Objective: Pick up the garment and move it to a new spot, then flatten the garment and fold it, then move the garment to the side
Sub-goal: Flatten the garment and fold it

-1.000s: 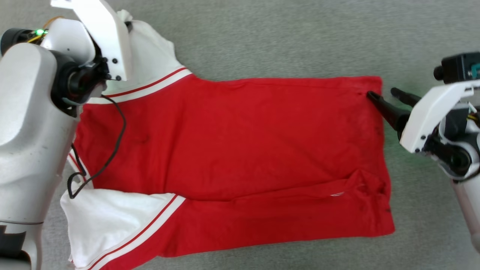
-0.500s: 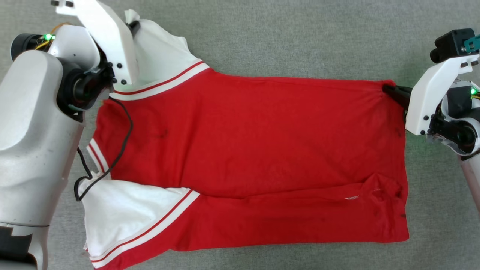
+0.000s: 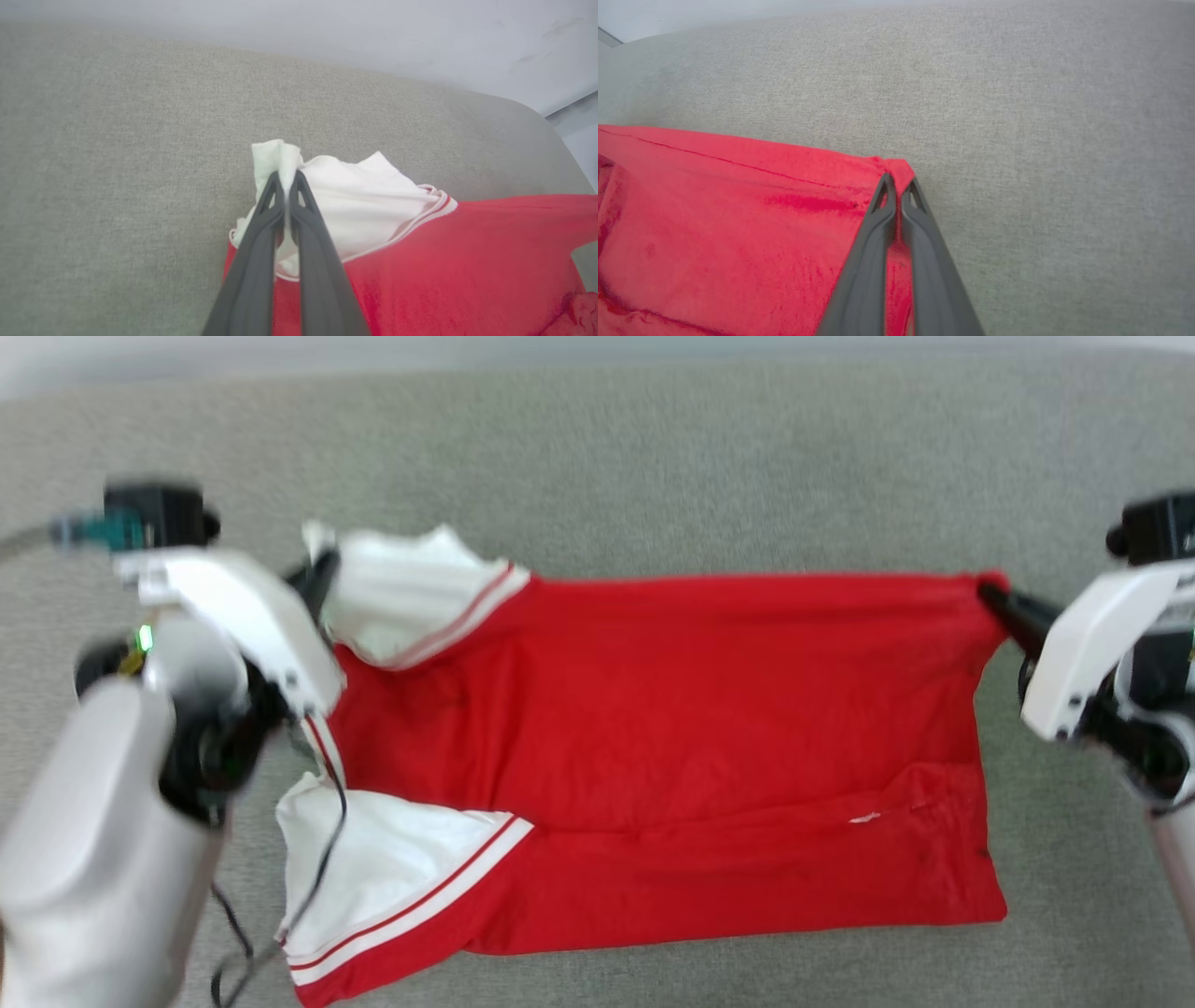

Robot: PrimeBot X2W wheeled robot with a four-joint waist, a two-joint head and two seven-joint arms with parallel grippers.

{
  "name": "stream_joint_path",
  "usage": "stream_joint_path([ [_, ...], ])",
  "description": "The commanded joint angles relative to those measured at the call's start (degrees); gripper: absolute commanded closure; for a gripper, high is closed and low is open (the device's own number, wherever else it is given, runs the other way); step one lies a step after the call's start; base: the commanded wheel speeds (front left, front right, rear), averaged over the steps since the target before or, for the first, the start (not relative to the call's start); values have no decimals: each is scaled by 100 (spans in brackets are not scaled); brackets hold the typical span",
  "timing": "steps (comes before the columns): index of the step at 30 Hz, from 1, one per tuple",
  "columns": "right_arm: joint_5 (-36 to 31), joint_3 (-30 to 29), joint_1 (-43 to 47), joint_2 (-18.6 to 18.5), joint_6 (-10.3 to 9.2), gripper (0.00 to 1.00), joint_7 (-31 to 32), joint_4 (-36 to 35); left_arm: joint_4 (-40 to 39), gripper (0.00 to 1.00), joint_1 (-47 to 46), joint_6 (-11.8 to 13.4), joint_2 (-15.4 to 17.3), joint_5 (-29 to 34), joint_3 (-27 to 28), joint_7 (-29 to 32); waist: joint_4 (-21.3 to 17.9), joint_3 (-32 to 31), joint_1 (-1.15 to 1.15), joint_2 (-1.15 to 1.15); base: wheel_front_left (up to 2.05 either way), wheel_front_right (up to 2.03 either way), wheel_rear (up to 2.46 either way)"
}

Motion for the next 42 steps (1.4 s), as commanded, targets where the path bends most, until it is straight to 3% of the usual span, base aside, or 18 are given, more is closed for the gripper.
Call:
stream_joint_path([
  [1, -9, -41, 169, 26, -4, 100, -56, -24, -85, 100, 258, 44, 13, -61, 52, -89, 96, -236, 0, 0, 0, 0, 0],
  [9, 10, -282, 1356, 239, -4, 100, -380, -110, -680, 100, 2193, 421, -95, -431, 220, -419, 188, -611, 0, 0, 0, 0, 0],
  [14, 78, -372, 1955, 372, -3, 100, -542, 50, -582, 100, 2908, 426, -311, -673, 82, -364, 196, -716, 0, 0, 0, 0, 0],
  [15, 74, -374, 2045, 399, -4, 98, -558, 100, -508, 86, 2983, 443, -334, -690, 75, -390, 192, -729, 0, 0, 0, 0, 0],
  [16, 77, -359, 2124, 425, -3, 60, -597, 122, -426, 40, 3029, 445, -356, -674, 64, -433, 191, -740, 0, 0, 0, 0, 0],
  [17, 84, -348, 2186, 459, -4, 0, -643, 145, -356, 0, 3042, 427, -393, -643, 62, -521, 186, -754, 0, 0, 0, 0, 0],
  [22, 2, -324, 2445, 512, -5, 0, -1108, 82, -282, 0, 2949, 385, -507, -397, 123, -1170, 130, -891, 0, 0, 0, 0, 0],
  [29, -134, -468, 2758, 410, -4, 0, -1559, -645, -687, 0, 2894, 387, -593, 166, 41, -2093, 9, -1177, 0, 0, 0, 0, 0],
  [34, -246, -881, 2911, 270, -4, 0, -1204, -1164, -1036, 0, 2930, 494, -637, 579, 2, -2679, -80, -1326, 0, 0, 0, 0, 0],
  [42, -400, -1711, 2992, 63, -3, 0, -244, -1499, -1469, 0, 2982, 924, -570, 1390, -149, -3325, 1, -1356, 0, 0, 0, 0, 0],
])
